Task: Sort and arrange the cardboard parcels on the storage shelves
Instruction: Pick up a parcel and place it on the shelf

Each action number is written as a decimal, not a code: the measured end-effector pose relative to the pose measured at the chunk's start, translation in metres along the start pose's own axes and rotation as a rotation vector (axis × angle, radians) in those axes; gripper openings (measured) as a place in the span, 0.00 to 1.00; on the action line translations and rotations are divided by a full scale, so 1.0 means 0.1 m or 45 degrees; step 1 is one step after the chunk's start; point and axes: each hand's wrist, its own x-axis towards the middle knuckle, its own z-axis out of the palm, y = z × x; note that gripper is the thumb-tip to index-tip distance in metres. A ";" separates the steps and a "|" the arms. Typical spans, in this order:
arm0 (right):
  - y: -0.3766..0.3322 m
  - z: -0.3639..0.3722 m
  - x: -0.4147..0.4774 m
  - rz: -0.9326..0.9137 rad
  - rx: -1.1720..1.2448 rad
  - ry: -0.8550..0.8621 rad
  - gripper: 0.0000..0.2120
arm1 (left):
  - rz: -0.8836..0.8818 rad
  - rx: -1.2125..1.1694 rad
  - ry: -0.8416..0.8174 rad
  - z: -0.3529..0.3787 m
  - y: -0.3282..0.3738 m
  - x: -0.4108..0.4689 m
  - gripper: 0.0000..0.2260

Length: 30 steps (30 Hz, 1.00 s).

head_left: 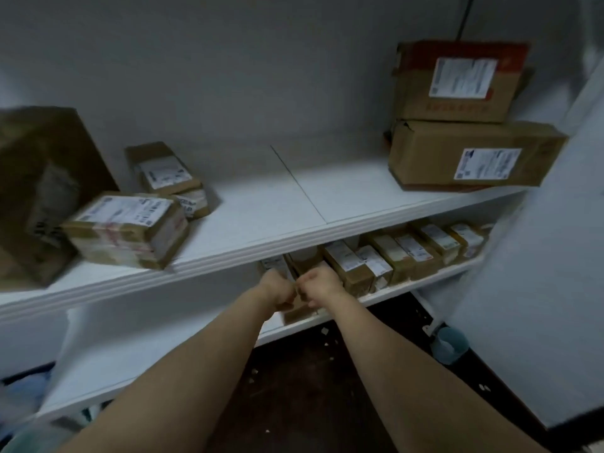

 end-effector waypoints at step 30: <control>-1.97 1.53 -0.06 -0.474 -0.181 -0.350 0.71 | 0.048 -0.229 0.950 -2.80 -0.20 -0.16 0.21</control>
